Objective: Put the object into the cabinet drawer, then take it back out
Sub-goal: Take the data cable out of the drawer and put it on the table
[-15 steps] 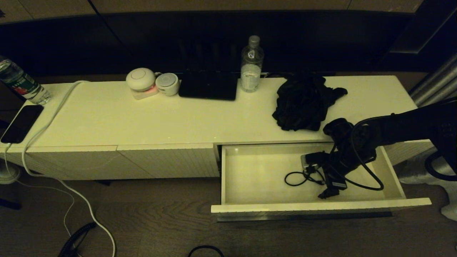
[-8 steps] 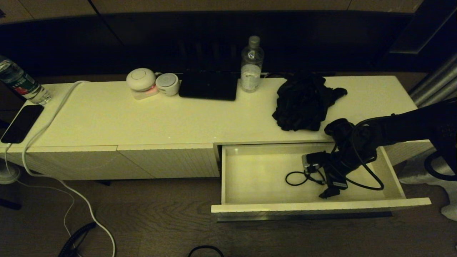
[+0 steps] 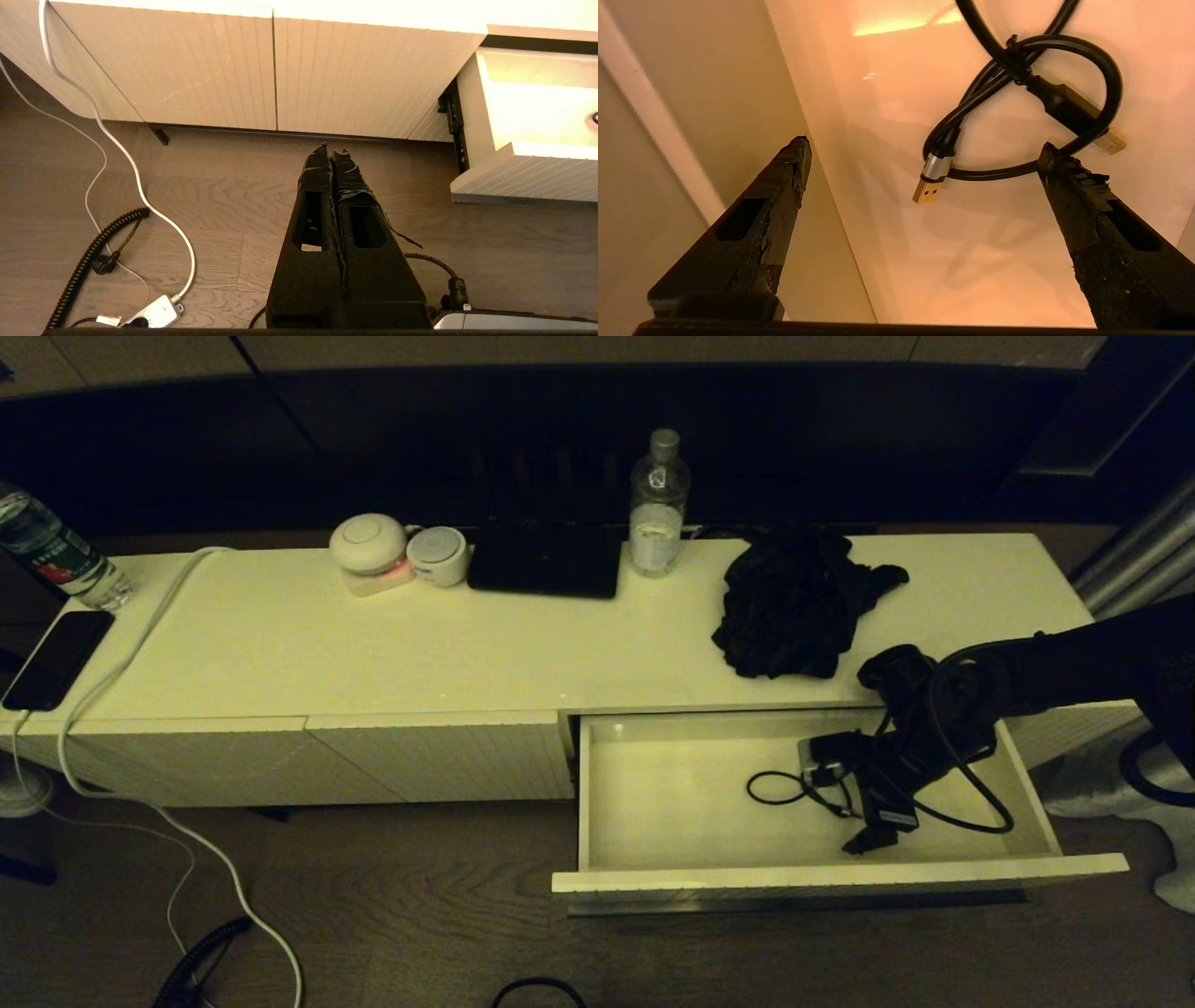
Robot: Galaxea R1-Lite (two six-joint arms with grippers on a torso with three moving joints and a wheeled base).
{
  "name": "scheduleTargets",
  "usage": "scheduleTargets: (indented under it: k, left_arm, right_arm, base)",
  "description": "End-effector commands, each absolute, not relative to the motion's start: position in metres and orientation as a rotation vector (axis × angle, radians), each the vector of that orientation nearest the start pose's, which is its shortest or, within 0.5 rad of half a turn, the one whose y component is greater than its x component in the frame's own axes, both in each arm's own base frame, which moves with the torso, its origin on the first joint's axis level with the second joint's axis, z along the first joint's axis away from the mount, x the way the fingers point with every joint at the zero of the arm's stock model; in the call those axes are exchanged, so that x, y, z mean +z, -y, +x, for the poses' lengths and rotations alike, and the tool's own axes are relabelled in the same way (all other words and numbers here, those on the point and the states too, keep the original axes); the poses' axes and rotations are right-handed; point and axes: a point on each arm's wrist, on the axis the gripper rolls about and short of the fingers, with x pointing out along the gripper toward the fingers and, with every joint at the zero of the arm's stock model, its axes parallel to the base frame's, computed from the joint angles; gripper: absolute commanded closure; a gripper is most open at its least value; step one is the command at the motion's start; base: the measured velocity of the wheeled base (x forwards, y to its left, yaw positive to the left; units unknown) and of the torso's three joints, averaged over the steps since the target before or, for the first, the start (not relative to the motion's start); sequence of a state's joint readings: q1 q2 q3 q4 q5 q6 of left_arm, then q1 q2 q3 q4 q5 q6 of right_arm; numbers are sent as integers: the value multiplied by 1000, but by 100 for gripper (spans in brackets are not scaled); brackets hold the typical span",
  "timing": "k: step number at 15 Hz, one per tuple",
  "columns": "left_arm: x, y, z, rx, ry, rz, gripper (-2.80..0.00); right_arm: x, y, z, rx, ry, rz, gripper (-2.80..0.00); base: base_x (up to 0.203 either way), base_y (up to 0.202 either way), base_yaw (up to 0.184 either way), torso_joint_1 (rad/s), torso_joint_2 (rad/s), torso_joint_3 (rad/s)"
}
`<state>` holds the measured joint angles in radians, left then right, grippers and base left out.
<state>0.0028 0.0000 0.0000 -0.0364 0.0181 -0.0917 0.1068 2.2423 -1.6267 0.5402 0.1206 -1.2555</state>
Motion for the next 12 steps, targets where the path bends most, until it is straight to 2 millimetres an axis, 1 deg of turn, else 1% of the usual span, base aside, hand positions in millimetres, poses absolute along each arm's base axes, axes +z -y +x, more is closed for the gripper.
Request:
scheduleTargets:
  k: [1, 6, 12]
  left_arm:
    - [79, 0, -23, 20, 39, -92, 0]
    - [79, 0, -23, 18, 39, -92, 0]
    - [79, 0, -23, 20, 39, -92, 0]
  right_arm:
    - [106, -46, 409, 898, -864, -1097, -280]
    - [112, -40, 408, 877, -859, -1093, -280]
    - [114, -41, 409, 874, -850, -1095, -280]
  base:
    - [0, 0, 0, 0, 0, 0]
    - [0, 0, 0, 0, 0, 0]
    - [0, 0, 0, 0, 0, 0]
